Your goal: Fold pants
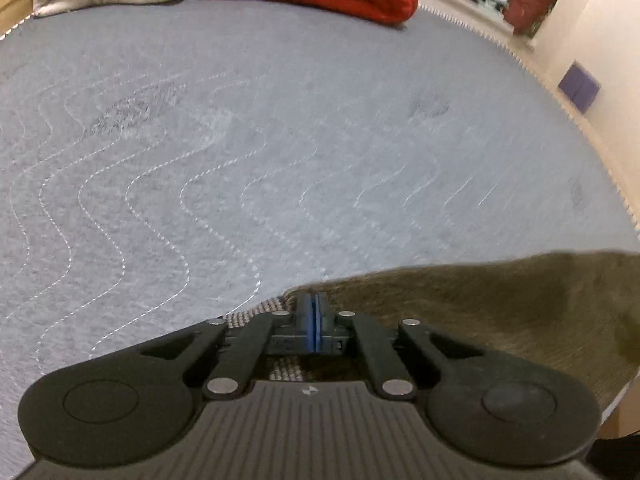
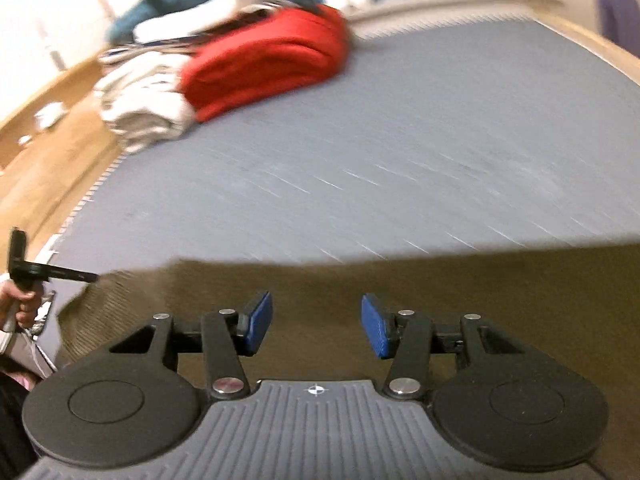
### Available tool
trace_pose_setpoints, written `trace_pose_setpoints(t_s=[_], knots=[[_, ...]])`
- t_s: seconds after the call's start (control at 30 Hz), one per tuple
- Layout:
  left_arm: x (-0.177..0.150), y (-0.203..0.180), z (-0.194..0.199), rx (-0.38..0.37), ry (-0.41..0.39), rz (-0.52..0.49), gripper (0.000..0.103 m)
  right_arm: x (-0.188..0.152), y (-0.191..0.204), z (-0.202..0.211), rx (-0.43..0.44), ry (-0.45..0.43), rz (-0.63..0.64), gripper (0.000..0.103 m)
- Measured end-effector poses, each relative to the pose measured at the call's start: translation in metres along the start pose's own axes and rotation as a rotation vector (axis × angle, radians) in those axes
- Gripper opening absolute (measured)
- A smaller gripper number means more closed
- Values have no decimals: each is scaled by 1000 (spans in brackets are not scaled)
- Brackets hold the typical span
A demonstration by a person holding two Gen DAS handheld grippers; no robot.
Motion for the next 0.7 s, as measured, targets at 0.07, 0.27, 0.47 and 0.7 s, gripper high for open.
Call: trace_pose_setpoints(t_s=[0.07, 0.27, 0.47, 0.7], knots=[[4, 6, 9, 18, -44, 47, 53, 13, 36, -24, 34, -14, 46, 52], [-6, 31, 4, -17, -19, 192, 82, 28, 120, -95, 67, -14, 211, 64], [-21, 44, -28, -106, 56, 307, 78, 16, 149, -163, 71, 112, 349, 67], [-7, 47, -17, -139, -32, 229, 52, 26, 145, -199, 103, 201, 320, 3]])
Point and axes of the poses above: each gripper's, at about its wrist camera, not at the fingertips, and z roughly against the way its jaws point, y to its left, x to its top, the point moved 8 cm from there along -z, roughly the way its jaws point, and after that the axes turned 3 degrees about -z, right-handed, at the moved point
